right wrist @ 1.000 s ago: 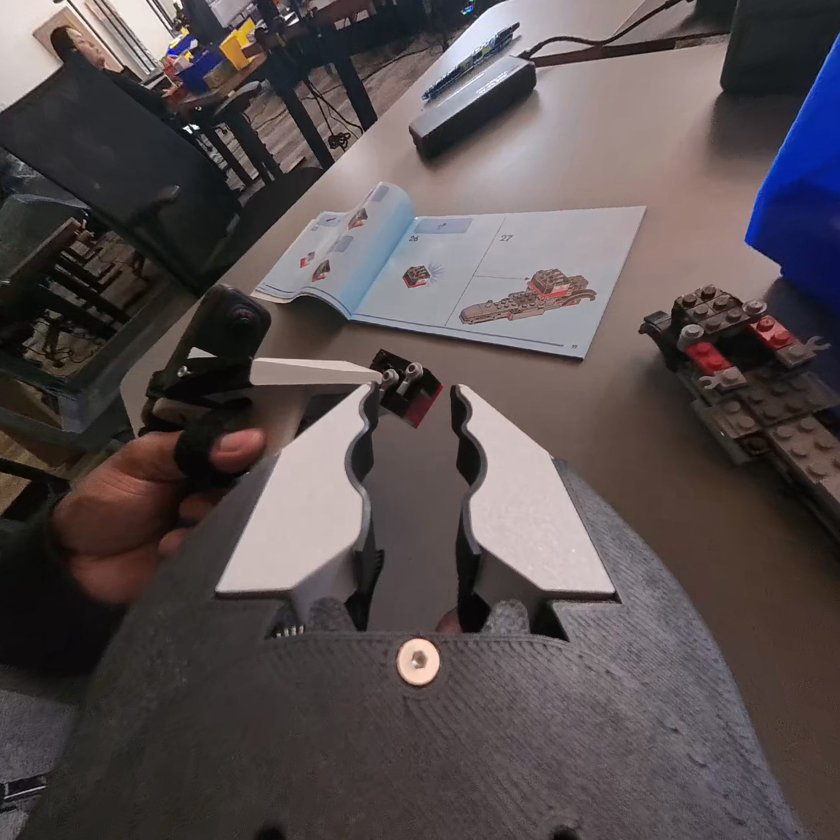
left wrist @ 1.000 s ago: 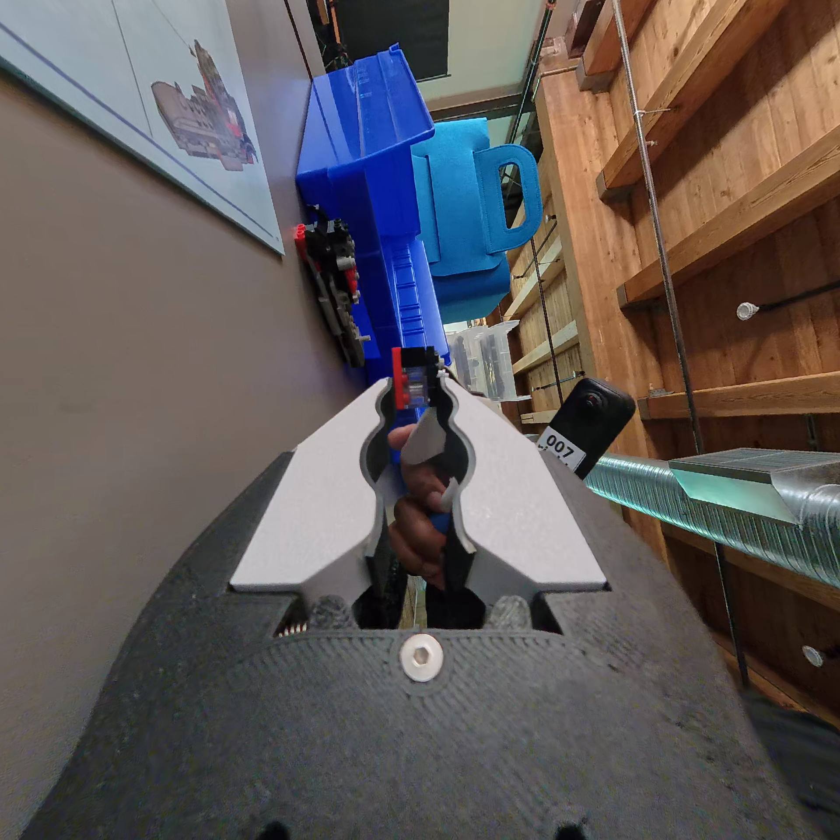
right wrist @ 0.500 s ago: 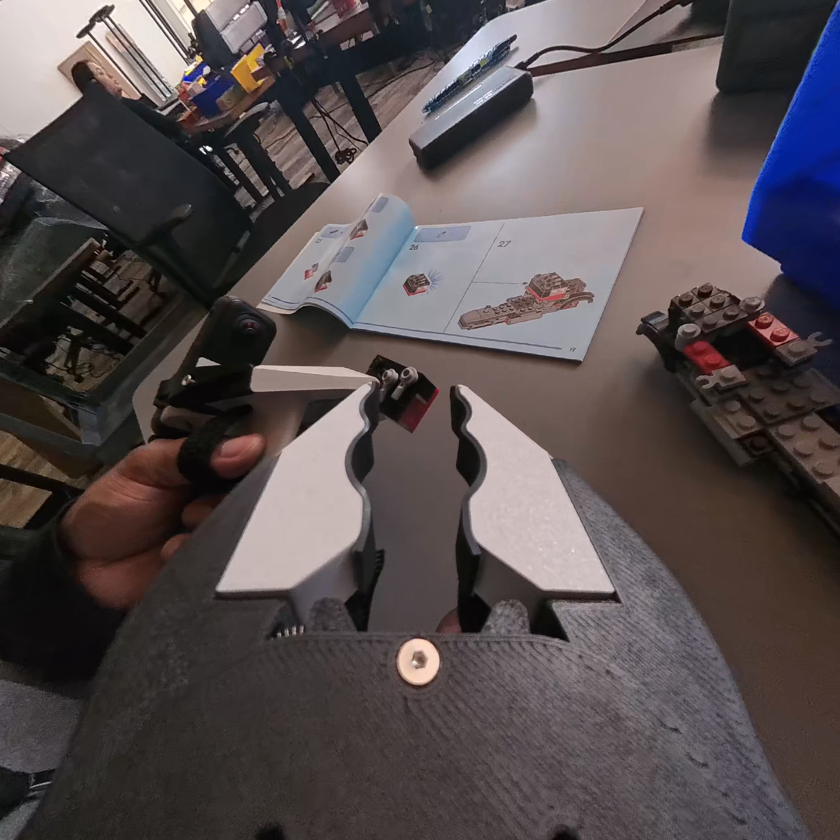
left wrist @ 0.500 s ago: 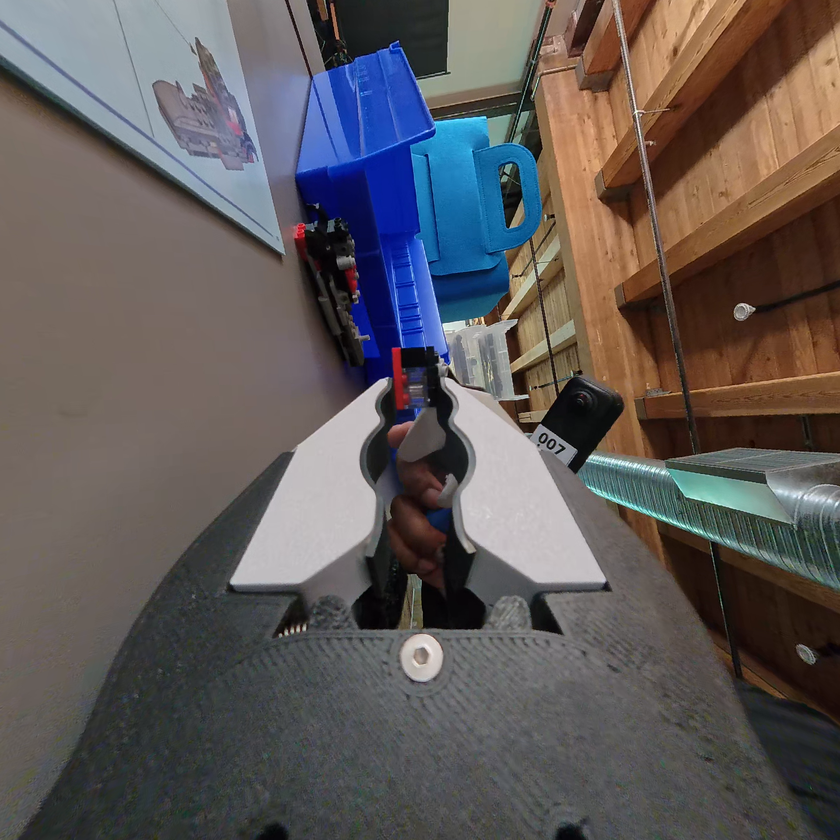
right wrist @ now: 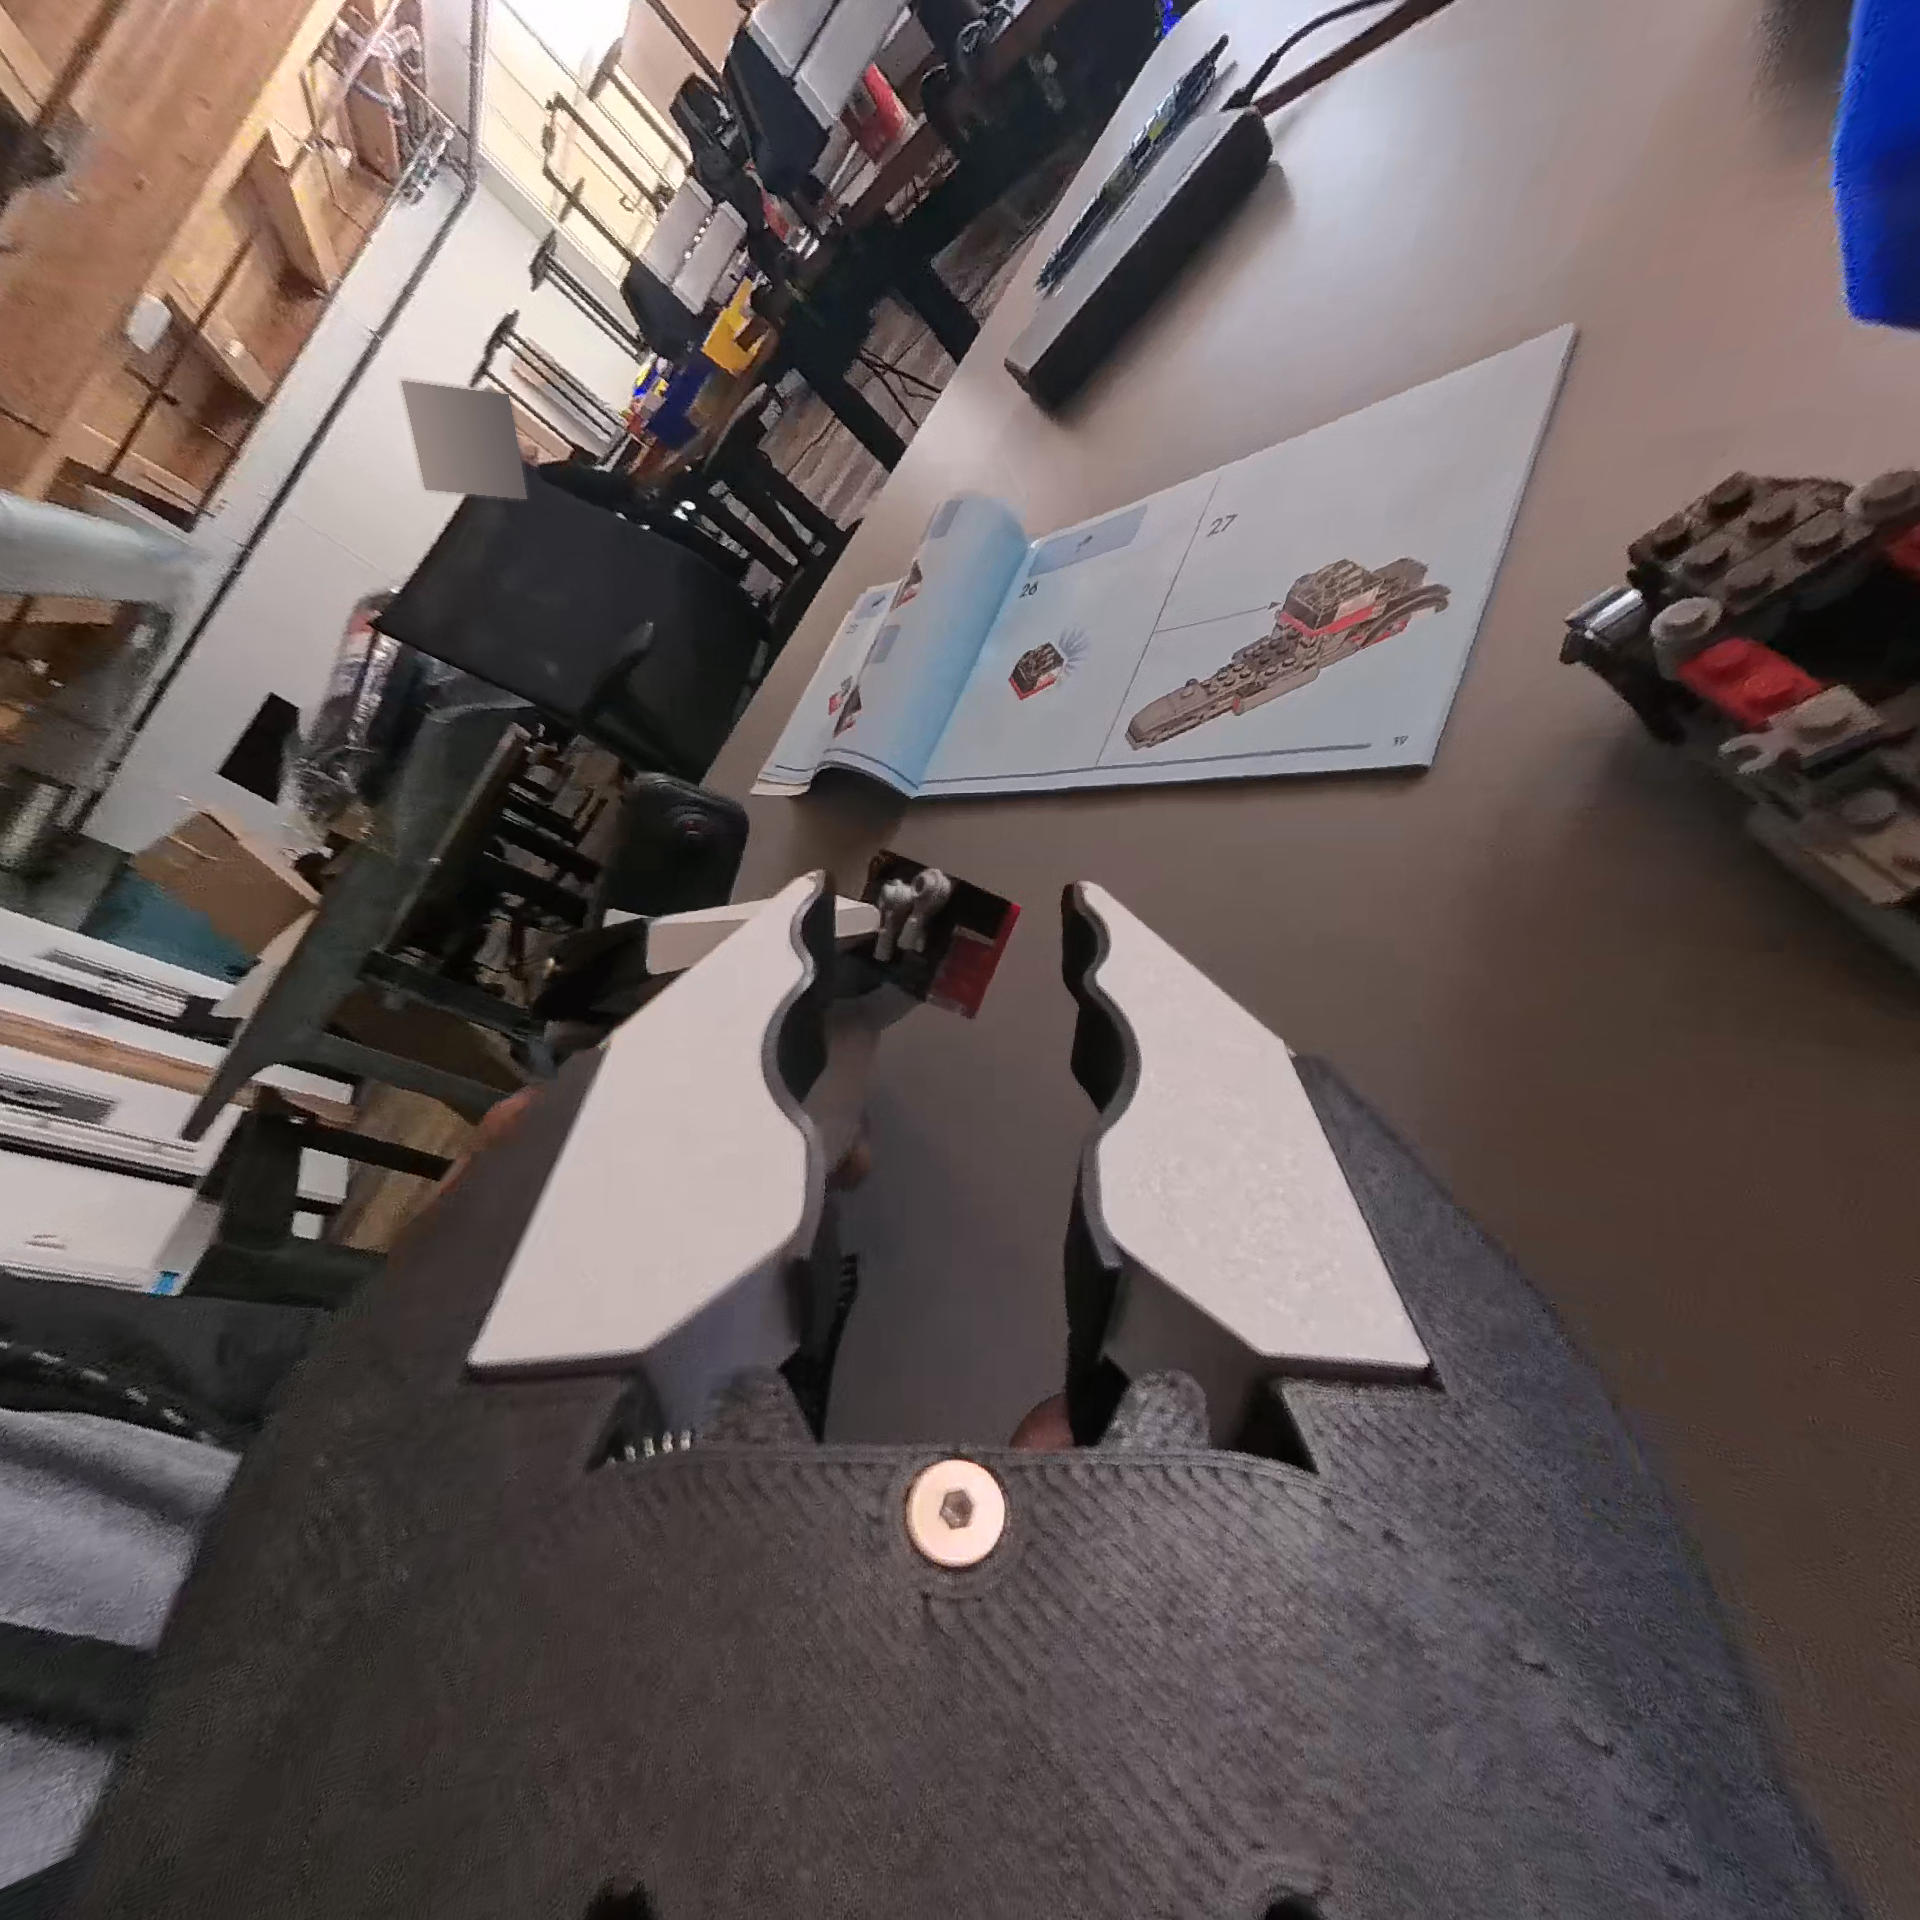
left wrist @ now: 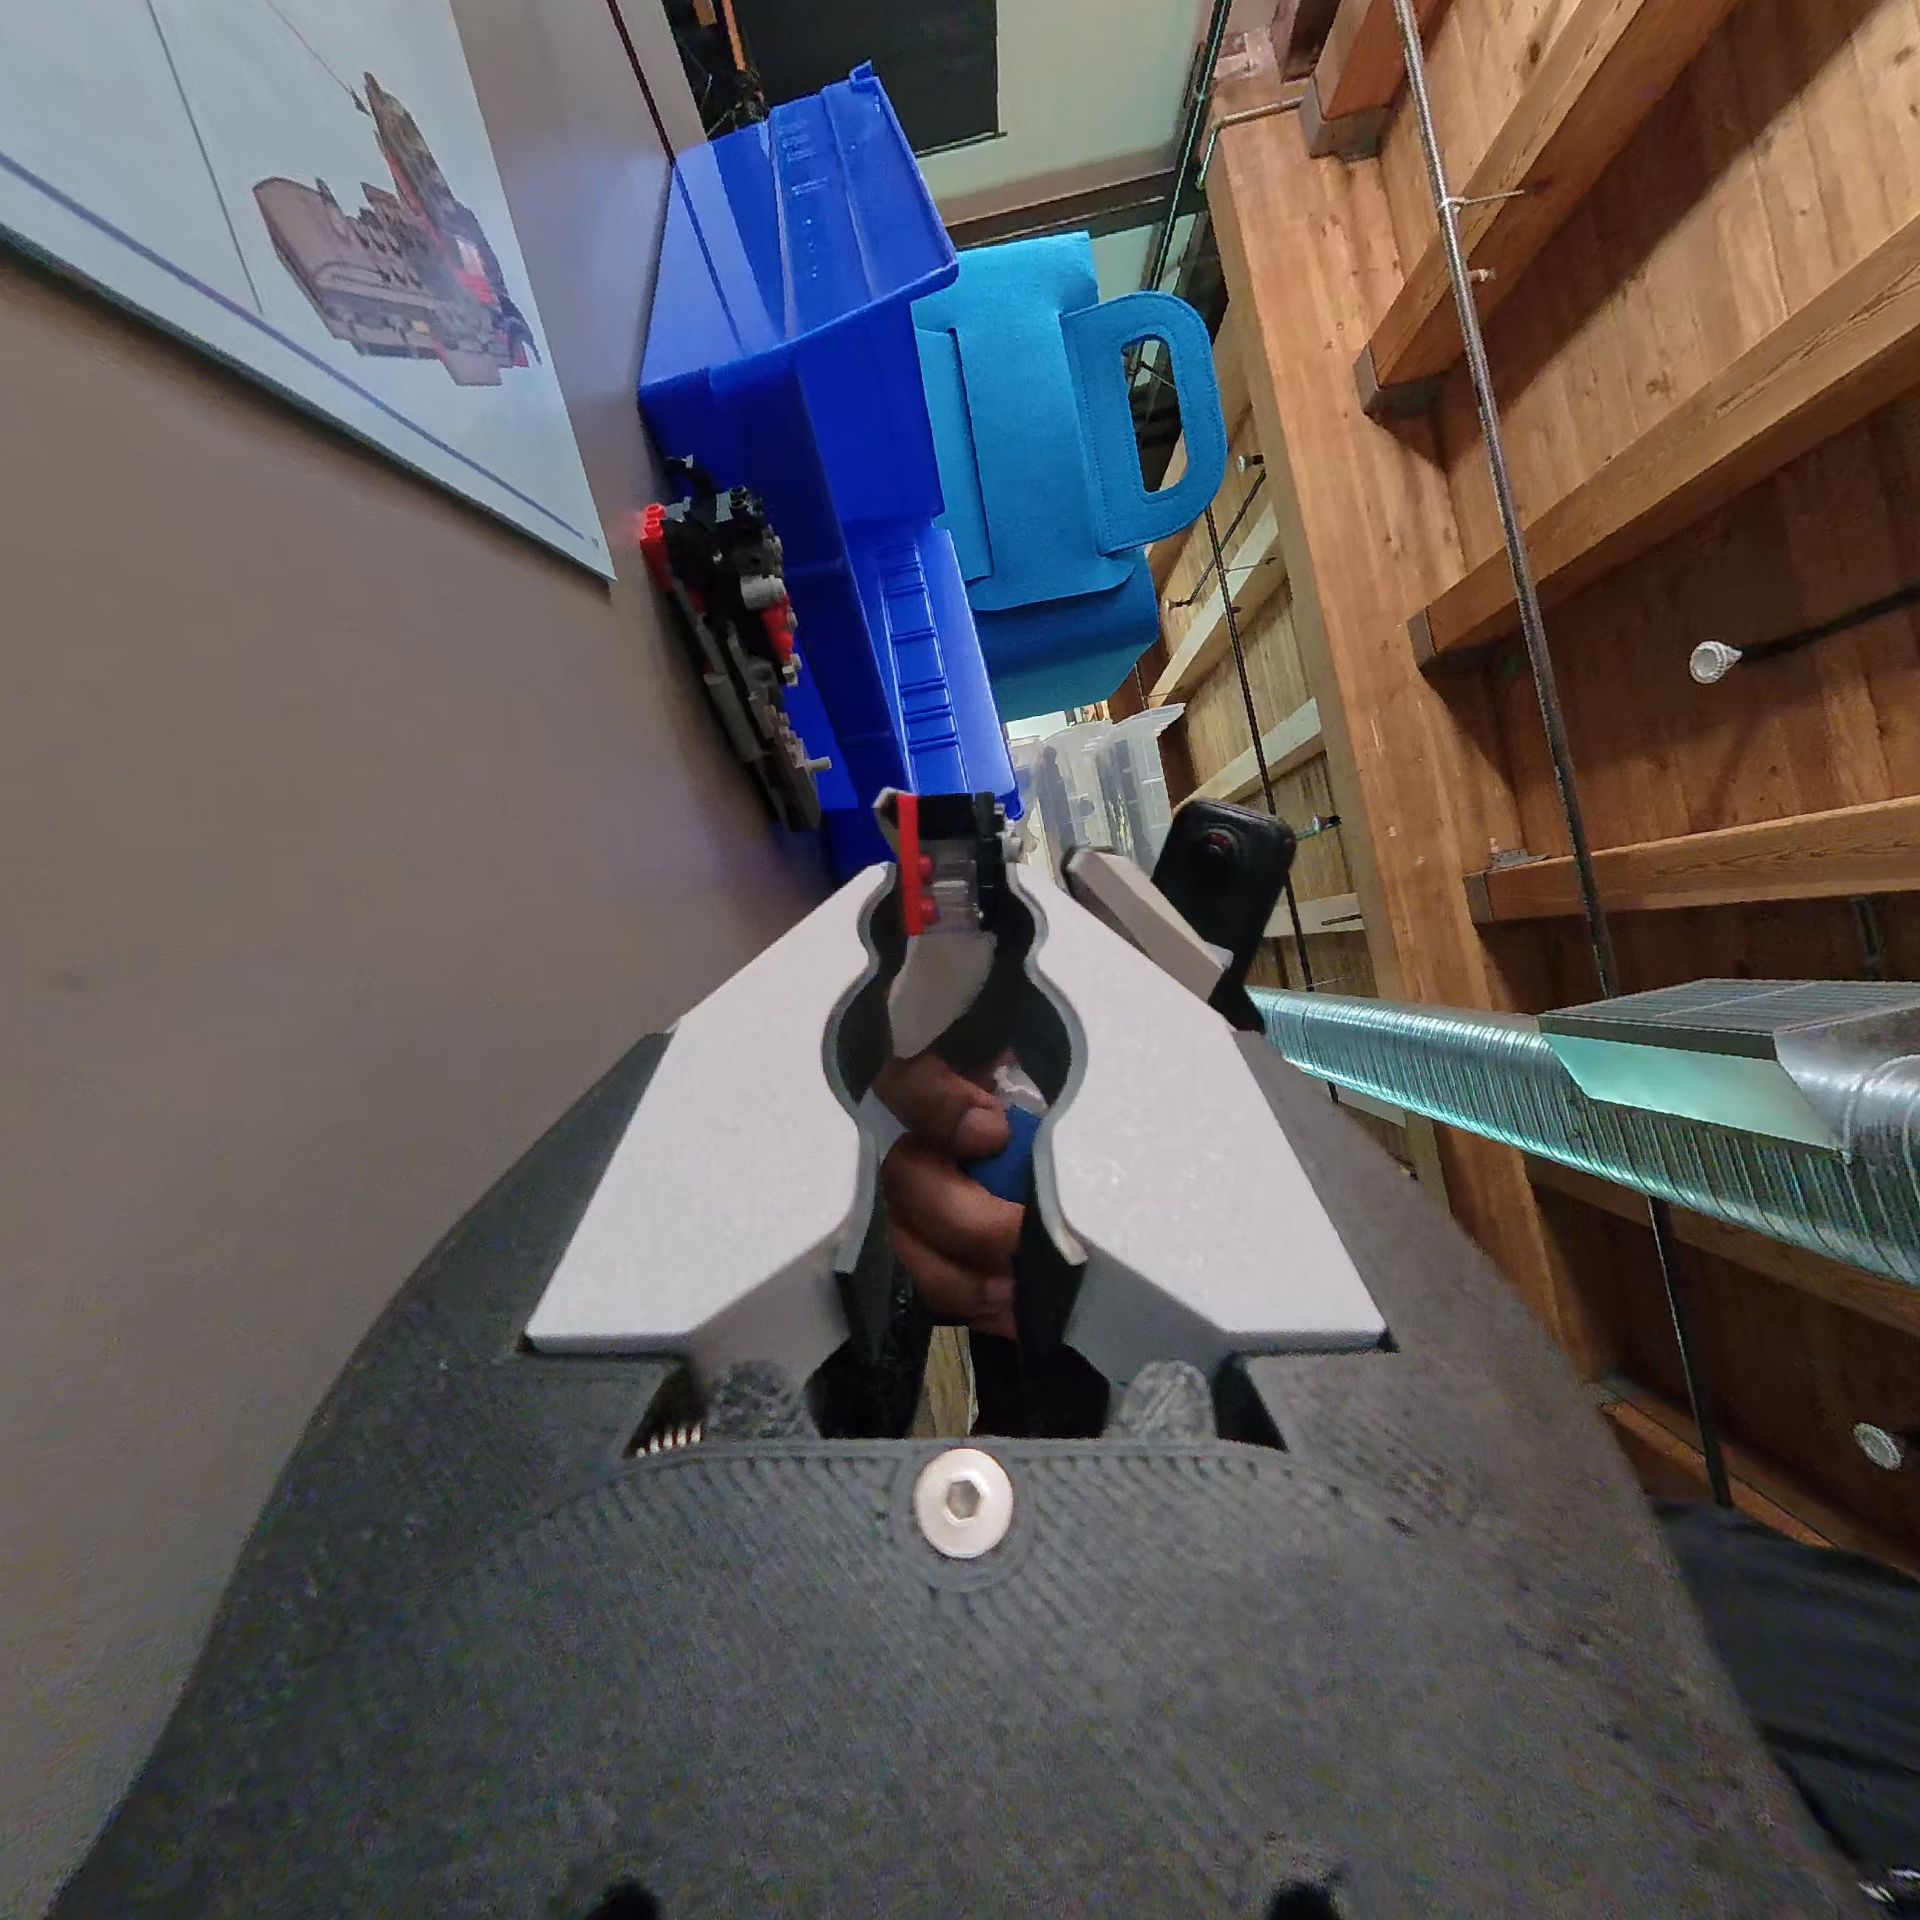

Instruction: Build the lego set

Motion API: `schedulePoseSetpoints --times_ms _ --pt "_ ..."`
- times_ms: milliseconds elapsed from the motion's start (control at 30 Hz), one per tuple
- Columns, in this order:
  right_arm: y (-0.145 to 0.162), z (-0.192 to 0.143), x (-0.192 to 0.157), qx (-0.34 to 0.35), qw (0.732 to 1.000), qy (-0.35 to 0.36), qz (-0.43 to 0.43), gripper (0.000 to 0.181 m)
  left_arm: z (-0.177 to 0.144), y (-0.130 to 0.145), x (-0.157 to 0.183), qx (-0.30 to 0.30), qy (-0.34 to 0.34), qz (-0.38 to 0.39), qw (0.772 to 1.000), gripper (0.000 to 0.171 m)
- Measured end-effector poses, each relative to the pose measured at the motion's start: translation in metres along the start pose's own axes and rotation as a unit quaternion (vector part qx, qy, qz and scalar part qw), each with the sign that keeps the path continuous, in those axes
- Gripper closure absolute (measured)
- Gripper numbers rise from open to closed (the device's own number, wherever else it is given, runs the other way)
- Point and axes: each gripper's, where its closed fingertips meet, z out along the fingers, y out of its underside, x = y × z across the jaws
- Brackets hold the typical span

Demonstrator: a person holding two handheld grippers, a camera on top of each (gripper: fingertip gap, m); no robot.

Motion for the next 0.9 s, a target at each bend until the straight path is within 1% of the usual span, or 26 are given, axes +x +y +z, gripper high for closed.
schedulePoseSetpoints --times_ms 200,367,500,700,900 --pt "0.003 0.002 0.003 -0.009 1.0 -0.002 0.016 0.14 0.001 0.002 0.003 -0.005 0.006 0.01 1.0 0.154" --pt "0.0 0.0 -0.005 -0.001 0.999 -0.037 0.038 0.147 0.001 0.001 0.01 -0.005 0.023 0.022 0.999 0.154" --pt "-0.006 -0.005 -0.018 0.02 0.996 -0.078 0.045 0.155 0.002 0.002 0.022 -0.01 0.051 0.051 0.997 0.154" --pt "-0.015 -0.013 -0.031 0.053 0.99 -0.116 0.059 0.156 0.004 0.003 0.039 0.002 0.092 0.086 0.992 0.154" --pt "-0.02 -0.016 -0.041 0.095 0.982 -0.142 0.082 0.157 0.003 0.002 0.05 0.021 0.113 0.122 0.986 0.154"
